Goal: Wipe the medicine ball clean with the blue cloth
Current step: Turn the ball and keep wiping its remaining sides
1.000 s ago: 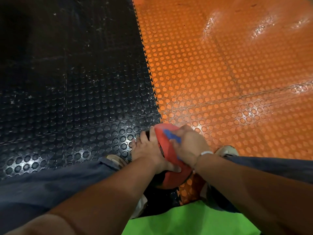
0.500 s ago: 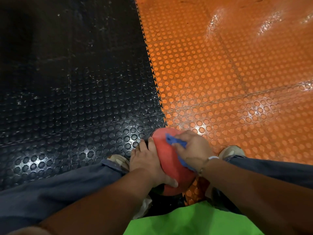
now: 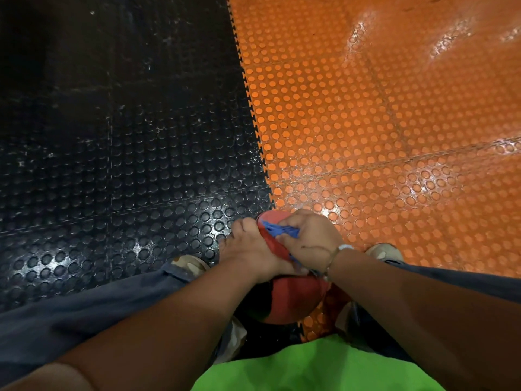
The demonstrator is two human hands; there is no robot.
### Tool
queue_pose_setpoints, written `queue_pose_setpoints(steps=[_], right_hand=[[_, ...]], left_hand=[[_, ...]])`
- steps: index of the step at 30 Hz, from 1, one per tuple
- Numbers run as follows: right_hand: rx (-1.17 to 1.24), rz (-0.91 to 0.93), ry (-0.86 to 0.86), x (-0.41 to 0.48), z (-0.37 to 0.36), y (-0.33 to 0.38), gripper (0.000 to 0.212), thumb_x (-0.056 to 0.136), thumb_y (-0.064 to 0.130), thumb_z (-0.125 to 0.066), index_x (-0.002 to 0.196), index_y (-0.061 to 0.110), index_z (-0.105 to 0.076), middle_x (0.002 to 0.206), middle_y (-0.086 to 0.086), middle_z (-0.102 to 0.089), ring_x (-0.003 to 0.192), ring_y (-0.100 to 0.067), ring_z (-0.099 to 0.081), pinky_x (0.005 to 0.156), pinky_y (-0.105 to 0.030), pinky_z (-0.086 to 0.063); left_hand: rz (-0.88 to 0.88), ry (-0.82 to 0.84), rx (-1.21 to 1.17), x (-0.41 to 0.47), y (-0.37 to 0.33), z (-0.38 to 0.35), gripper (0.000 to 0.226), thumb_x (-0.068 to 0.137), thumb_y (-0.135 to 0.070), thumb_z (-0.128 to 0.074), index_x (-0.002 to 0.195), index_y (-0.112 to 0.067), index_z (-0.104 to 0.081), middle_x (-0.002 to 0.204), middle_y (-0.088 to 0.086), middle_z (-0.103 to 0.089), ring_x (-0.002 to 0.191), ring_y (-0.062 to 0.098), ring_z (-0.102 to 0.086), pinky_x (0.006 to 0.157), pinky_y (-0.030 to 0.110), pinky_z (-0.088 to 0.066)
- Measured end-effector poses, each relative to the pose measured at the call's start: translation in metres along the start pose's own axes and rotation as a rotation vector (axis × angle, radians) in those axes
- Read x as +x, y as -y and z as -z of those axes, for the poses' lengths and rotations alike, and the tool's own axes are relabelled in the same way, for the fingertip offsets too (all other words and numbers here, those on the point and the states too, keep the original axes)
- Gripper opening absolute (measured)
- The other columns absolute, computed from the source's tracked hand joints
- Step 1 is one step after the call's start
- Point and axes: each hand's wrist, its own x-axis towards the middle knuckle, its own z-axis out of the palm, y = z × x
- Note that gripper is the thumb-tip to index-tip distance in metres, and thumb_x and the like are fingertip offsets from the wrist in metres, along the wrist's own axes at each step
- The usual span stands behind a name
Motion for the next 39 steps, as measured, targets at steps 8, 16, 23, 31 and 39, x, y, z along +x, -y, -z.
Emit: queue_pose_setpoints(steps=[8, 16, 23, 31, 39], right_hand=[[0.204, -0.342, -0.062, 0.007, 0.009, -0.040, 0.028, 0.086, 0.024, -0.065, 0.112, 0.014, -0.067, 0.113, -0.003, -0.063, 0.100, -0.020, -0.057, 0.089, -0.027, -0.046], [-0.229, 0.095, -0.005, -0.002, -0.003, -0.013, 0.032, 0.090, 0.027, -0.050, 0.120, 0.026, -0.061, 0.115, 0.002, -0.057, 0.103, -0.020, -0.056, 0.088, -0.028, -0.047], [-0.055, -0.303, -0.062, -0.002, 0.003, -0.036, 0.025, 0.093, 0.029, -0.049, 0.109, 0.017, -0.065, 0.100, -0.006, -0.064, 0.085, -0.023, -0.058, 0.072, -0.026, -0.045], [-0.114, -0.012, -0.021, -0.018, 0.001, -0.013, 0.028, 0.091, 0.033, -0.052, 0.116, 0.025, -0.063, 0.113, 0.003, -0.059, 0.099, -0.019, -0.058, 0.083, -0.025, -0.044], [-0.247, 0.056, 0.036, -0.010, 0.000, 0.007, 0.025, 0.087, 0.023, -0.050, 0.106, 0.026, -0.066, 0.103, 0.003, -0.058, 0.090, -0.019, -0.057, 0.073, -0.026, -0.047]], left_hand=[[-0.030, 0.017, 0.186, -0.007, 0.012, -0.015, 0.160, 0.030, -0.084, -0.072, 0.149, -0.017, 0.012, 0.158, 0.012, -0.002, 0.147, 0.025, -0.008, 0.119, 0.043, 0.001], [-0.035, 0.012, 0.225, -0.007, 0.013, -0.018, 0.160, 0.027, -0.084, -0.071, 0.148, -0.018, 0.011, 0.156, 0.012, -0.006, 0.145, 0.027, -0.013, 0.119, 0.042, -0.006], [-0.075, -0.016, 0.269, -0.010, 0.003, -0.022, 0.154, 0.025, -0.084, -0.071, 0.146, -0.020, -0.002, 0.145, 0.009, -0.019, 0.137, 0.029, -0.025, 0.116, 0.044, -0.018], [-0.087, -0.052, 0.209, -0.010, 0.010, -0.025, 0.144, 0.028, -0.087, -0.067, 0.143, -0.022, -0.009, 0.140, 0.005, -0.022, 0.133, 0.030, -0.026, 0.115, 0.049, -0.016], [-0.140, -0.112, 0.113, -0.006, -0.002, -0.033, 0.126, 0.030, -0.086, -0.068, 0.130, -0.024, -0.021, 0.125, -0.001, -0.024, 0.122, 0.027, -0.026, 0.111, 0.046, -0.021]])
